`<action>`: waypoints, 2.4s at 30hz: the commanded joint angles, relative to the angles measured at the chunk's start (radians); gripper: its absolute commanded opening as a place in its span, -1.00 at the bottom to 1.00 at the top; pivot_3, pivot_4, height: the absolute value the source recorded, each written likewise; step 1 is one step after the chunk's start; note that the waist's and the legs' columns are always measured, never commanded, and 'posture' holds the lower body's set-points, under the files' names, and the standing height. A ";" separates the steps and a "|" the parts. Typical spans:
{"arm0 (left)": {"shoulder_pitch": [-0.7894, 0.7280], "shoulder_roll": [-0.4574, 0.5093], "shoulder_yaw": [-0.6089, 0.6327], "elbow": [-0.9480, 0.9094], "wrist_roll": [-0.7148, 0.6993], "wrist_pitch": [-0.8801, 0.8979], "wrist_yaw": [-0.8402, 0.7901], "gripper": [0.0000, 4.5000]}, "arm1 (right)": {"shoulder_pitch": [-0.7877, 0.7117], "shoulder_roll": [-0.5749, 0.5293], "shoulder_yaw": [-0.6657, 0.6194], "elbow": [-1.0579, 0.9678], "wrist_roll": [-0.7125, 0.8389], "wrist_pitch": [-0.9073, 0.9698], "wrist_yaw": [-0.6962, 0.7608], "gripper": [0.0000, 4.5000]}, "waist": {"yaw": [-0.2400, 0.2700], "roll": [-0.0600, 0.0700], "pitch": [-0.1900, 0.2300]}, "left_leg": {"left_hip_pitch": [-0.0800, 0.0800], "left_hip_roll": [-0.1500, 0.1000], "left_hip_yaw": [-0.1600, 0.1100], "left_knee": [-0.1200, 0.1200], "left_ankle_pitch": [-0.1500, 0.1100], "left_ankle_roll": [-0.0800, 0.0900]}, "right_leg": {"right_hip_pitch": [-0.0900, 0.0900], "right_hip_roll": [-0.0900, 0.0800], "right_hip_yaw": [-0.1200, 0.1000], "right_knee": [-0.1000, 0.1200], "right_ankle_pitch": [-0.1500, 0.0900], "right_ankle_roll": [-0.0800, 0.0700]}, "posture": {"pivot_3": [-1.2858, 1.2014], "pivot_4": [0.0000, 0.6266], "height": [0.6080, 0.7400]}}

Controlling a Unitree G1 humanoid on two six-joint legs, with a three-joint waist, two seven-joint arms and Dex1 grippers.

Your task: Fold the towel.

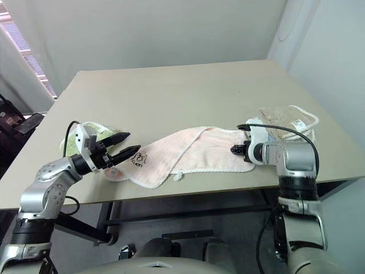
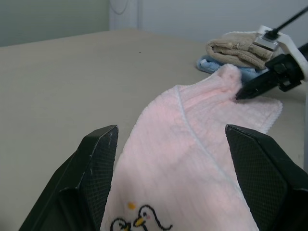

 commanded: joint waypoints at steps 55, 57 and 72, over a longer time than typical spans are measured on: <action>0.039 0.027 0.011 -0.115 -0.002 0.029 0.067 0.67 | -0.592 0.029 -0.016 1.242 -0.151 -0.677 -0.131 -0.99 | -0.027 0.001 0.002 | 0.001 0.000 0.001 -0.001 0.000 0.000 | 0.000 0.001 0.000 0.001 0.001 -0.001 | 0.03 -1.00 0.95; 0.038 0.032 0.018 -0.098 -0.004 0.021 0.054 0.67 | -0.594 0.031 -0.004 1.218 -0.155 -0.714 -0.102 -0.99 | -0.027 0.001 0.002 | 0.001 0.000 0.001 -0.001 0.000 0.000 | 0.000 0.001 0.000 0.001 0.001 -0.001 | 0.03 -1.00 0.95; 0.056 0.063 0.019 -0.057 -0.007 -0.004 -0.050 0.67 | -0.476 -0.004 0.052 0.775 -0.106 -0.773 0.167 -0.99 | -0.027 0.003 0.003 | 0.001 0.000 0.001 -0.001 0.000 0.000 | -0.001 0.001 0.000 0.001 0.002 0.001 | 0.03 -1.00 0.95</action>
